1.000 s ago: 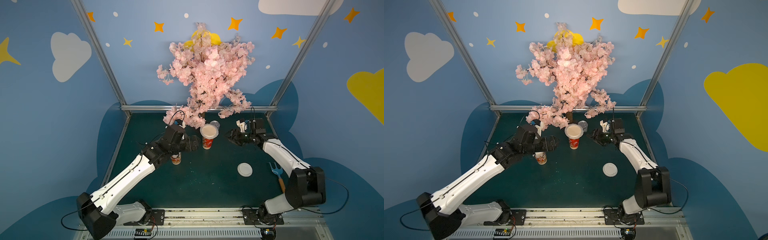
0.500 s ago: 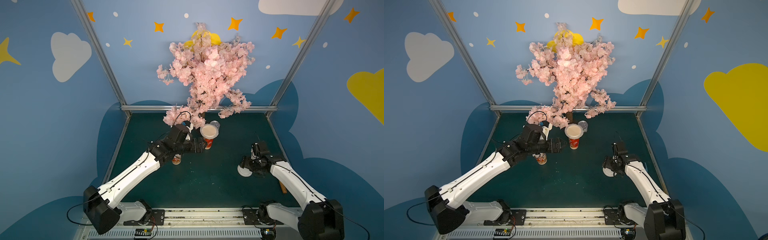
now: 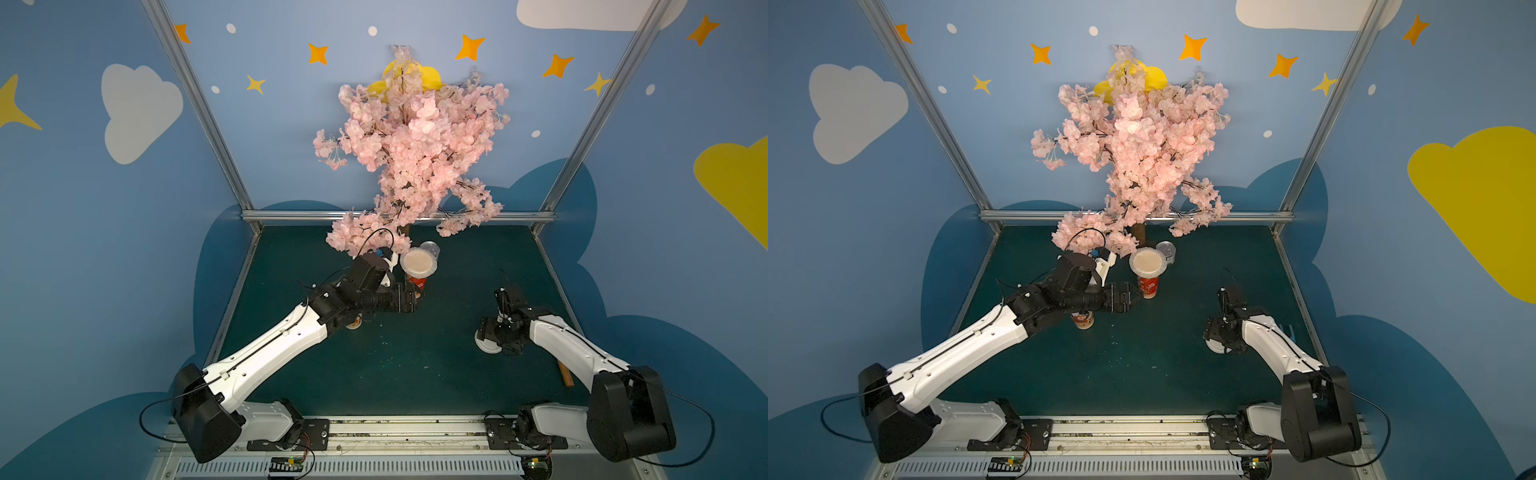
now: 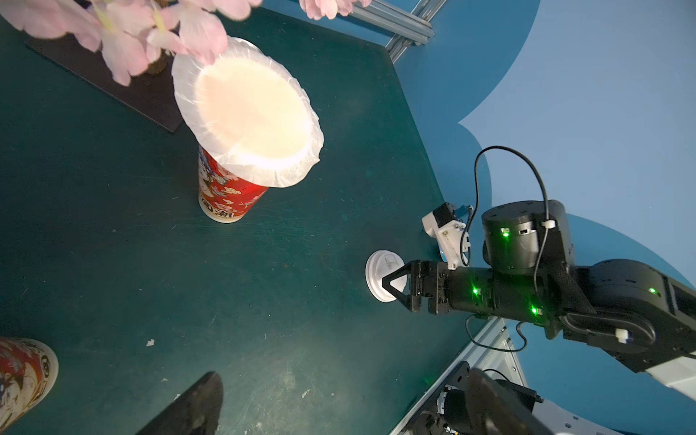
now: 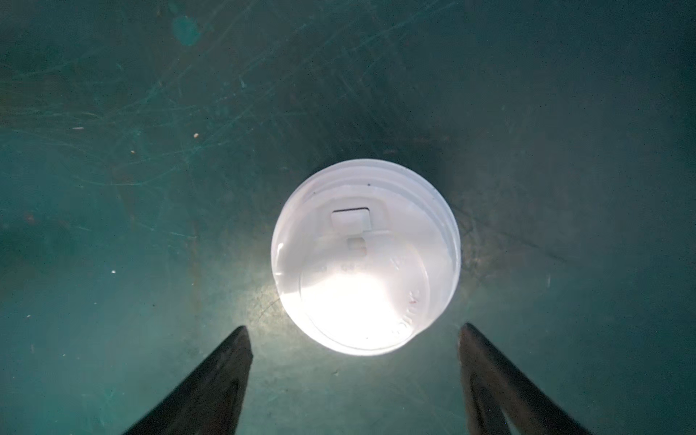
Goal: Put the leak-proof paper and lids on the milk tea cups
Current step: Pick up the cup lid from the center of the board.
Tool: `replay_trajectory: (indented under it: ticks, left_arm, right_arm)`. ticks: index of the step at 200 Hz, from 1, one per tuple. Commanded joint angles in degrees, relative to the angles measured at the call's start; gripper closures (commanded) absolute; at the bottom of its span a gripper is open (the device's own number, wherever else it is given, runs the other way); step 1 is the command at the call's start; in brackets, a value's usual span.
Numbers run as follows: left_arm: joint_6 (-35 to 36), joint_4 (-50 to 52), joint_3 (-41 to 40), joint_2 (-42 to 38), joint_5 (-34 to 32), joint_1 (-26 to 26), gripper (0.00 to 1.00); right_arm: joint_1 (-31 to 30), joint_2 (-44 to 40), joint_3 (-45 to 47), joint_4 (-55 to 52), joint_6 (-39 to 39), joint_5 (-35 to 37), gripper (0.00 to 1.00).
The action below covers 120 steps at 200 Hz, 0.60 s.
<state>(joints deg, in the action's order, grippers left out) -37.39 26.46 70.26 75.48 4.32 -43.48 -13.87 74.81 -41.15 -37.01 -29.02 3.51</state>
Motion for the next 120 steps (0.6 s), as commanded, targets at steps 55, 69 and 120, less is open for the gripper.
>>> replay_trajectory:
  ticks: [55,69,120]
  left_arm:
    - [0.09,-0.11,-0.48,-0.17,-1.02,-0.12,0.0]
    - [0.08,-0.16,-0.47,-0.25,-0.92,-0.11,0.0]
    - [0.12,0.17,-0.63,-0.56,-1.33,-0.11,0.0]
  right_arm:
    - [-0.27,5.05,-3.03,-0.06,0.37,1.94,0.15]
    - [-0.32,6.19,-3.63,-0.16,0.36,2.11,0.15]
    - [-0.18,7.79,-4.21,0.17,0.36,2.76,0.15]
